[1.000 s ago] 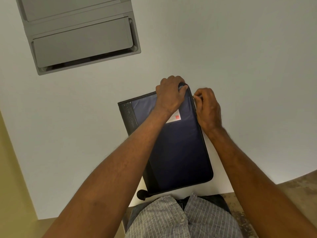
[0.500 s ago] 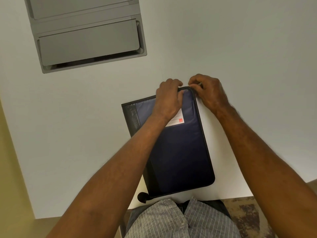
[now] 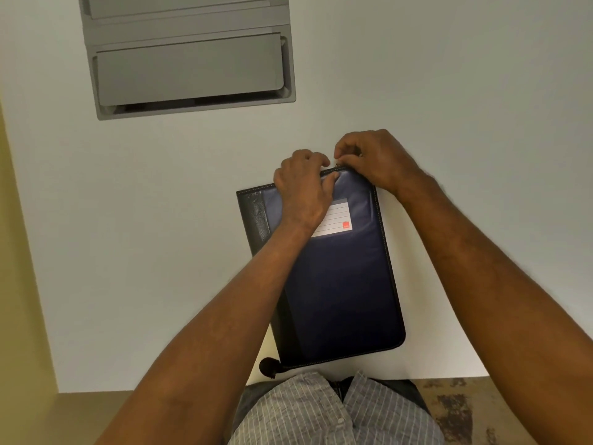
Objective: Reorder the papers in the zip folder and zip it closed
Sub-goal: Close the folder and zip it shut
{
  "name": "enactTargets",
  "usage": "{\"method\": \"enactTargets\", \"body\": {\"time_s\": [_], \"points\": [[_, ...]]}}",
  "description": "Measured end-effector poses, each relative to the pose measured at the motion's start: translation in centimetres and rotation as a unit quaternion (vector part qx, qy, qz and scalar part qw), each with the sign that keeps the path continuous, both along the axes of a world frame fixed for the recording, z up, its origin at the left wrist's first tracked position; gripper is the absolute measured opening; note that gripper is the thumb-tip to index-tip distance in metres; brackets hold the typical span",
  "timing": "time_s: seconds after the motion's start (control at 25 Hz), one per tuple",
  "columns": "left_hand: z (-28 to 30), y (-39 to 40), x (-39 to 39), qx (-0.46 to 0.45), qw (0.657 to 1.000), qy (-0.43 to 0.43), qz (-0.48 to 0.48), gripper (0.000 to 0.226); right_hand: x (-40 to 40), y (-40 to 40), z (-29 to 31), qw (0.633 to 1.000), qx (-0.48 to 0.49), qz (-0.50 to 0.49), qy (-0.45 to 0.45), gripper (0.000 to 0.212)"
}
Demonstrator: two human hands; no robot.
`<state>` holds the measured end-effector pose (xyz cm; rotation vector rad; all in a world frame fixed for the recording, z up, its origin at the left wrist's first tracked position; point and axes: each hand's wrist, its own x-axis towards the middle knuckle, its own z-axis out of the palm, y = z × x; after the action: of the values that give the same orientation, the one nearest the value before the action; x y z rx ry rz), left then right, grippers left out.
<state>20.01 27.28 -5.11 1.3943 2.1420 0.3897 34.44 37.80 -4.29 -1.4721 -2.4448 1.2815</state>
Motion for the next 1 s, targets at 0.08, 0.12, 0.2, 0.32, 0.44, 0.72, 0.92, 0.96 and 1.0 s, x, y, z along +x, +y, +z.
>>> {"method": "enactTargets", "body": {"time_s": [0.08,0.12,0.2,0.32,0.44,0.72,0.92,0.96,1.0], "points": [[0.0,-2.1,-1.3,-0.009,0.996,0.051,0.067,0.051,-0.9,0.0,0.1,0.999,-0.032,-0.009,-0.019,0.011],[0.1,-3.4,-2.1,-0.014,0.991,0.059,0.119,0.063,-1.4,-0.1,0.1,0.999,-0.044,-0.015,-0.029,0.011],[0.2,-6.7,-3.1,-0.022,0.972,0.046,0.229,0.087,-2.2,-0.4,0.0,0.997,-0.050,-0.041,-0.047,0.012],[0.2,-9.9,-3.4,-0.041,0.945,-0.008,0.323,0.102,-3.7,-1.4,0.1,0.990,-0.003,-0.115,-0.083,0.013],[-0.2,-10.4,-3.2,-0.031,0.941,-0.053,0.332,0.096,-5.9,-3.6,0.6,0.980,0.061,-0.142,-0.122,0.012],[-1.2,-10.4,-4.1,0.019,0.954,-0.074,0.290,0.090,-14.2,-7.5,0.7,0.984,0.094,-0.090,-0.125,0.019],[-2.1,-10.4,-4.7,0.050,0.944,-0.135,0.297,0.063,-19.7,-9.6,1.0,0.986,0.093,-0.067,-0.122,0.013],[-2.4,-10.4,-4.8,0.039,0.943,-0.129,0.306,0.056,-20.3,-9.8,0.9,0.985,0.095,-0.074,-0.126,0.013],[-2.5,-10.6,-4.9,0.025,0.942,-0.122,0.311,0.055,-20.6,-10.1,0.7,0.984,0.097,-0.085,-0.124,0.014]]}}
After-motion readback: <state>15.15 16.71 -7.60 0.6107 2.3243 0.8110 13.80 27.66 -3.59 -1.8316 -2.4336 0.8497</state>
